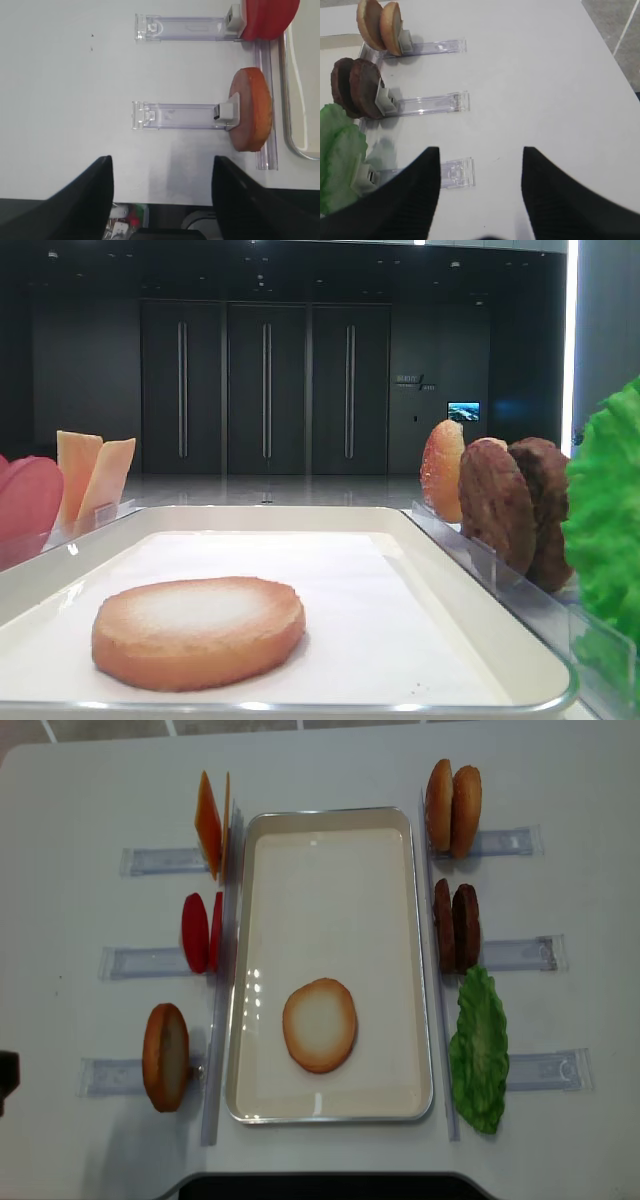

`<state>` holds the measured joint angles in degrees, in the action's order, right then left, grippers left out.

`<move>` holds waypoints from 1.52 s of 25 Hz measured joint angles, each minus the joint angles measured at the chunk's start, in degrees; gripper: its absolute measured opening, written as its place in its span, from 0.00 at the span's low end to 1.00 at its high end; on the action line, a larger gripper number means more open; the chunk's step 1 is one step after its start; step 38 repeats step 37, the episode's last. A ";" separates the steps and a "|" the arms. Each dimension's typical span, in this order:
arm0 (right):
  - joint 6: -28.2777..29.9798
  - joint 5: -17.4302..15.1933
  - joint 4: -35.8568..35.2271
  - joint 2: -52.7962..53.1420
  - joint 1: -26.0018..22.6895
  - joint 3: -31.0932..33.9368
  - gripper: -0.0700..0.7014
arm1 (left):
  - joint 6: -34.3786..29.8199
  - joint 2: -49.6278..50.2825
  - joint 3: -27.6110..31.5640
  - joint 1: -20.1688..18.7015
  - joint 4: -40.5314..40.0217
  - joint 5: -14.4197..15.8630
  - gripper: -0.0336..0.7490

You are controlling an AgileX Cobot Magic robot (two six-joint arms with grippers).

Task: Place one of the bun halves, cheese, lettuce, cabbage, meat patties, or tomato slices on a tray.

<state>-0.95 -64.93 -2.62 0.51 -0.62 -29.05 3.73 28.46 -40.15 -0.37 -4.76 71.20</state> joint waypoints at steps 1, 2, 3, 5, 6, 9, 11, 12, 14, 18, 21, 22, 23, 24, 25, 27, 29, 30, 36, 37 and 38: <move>0.00 0.00 0.00 0.00 0.00 0.00 0.55 | 0.00 -2.66 1.12 0.00 0.00 0.00 0.65; 0.00 0.00 0.00 0.00 0.00 0.00 0.55 | 0.00 -5.16 2.01 0.00 0.00 0.00 0.65; 0.00 0.00 0.00 0.00 0.00 0.00 0.55 | 0.00 -7.09 3.04 0.00 0.00 -0.11 0.65; 0.00 0.00 0.00 0.00 0.00 0.00 0.55 | 0.00 -11.21 4.88 0.00 0.00 -0.64 0.65; 0.00 0.00 0.00 0.00 0.00 0.00 0.55 | 0.00 -12.73 5.56 0.00 0.00 -1.34 0.65; 0.00 0.00 0.00 0.00 0.00 0.00 0.55 | 0.00 -17.36 7.64 0.00 0.29 -3.80 0.64; 0.00 0.00 0.00 0.00 0.00 0.00 0.55 | -0.02 -19.57 9.23 0.00 1.36 -5.15 0.63; 0.00 0.00 0.00 0.00 0.00 0.00 0.55 | -0.07 -20.59 10.07 0.00 1.86 -5.62 0.62; 0.00 0.00 0.00 0.00 0.00 0.00 0.55 | -0.07 -22.27 11.69 0.00 2.40 -6.43 0.59; 0.00 0.00 0.00 0.00 0.00 0.00 0.55 | -0.62 -25.11 12.82 0.00 2.87 -7.09 0.54; 0.00 0.00 0.00 0.00 0.00 0.00 0.55 | -0.69 -27.00 12.82 0.00 2.87 -7.41 0.53; 0.00 0.00 0.00 0.00 0.00 0.00 0.55 | -0.74 -27.87 12.82 0.00 2.87 -7.41 0.53; 0.00 0.00 0.00 0.00 0.00 0.00 0.55 | -0.74 -28.71 12.82 0.00 2.87 -7.41 0.53; 0.00 0.00 0.00 0.00 0.00 0.00 0.55 | -0.74 -29.15 12.82 0.00 2.90 -7.41 0.53; 0.00 0.00 0.00 0.00 0.00 0.00 0.55 | -0.74 -29.33 12.82 0.00 2.94 -7.41 0.53; 0.00 0.00 0.00 0.00 0.00 0.00 0.55 | -0.85 -29.33 12.82 0.00 3.00 -7.41 0.53; 0.00 0.00 0.00 0.00 0.00 0.00 0.55 | -0.86 -29.33 12.82 0.00 3.05 -7.41 0.52; 0.00 0.00 0.00 0.00 0.00 0.00 0.55 | -0.86 -29.33 12.82 0.00 3.05 -7.41 0.52; 0.00 0.00 0.00 0.00 0.00 0.00 0.55 | -0.91 -29.33 12.82 0.00 3.05 -7.41 0.50; 0.00 0.00 0.00 0.00 0.00 0.00 0.55 | -0.91 -29.33 12.82 0.00 3.05 -7.41 0.50; 0.00 0.00 0.00 0.00 0.00 0.00 0.55 | -0.91 -29.33 12.82 0.00 3.05 -7.41 0.50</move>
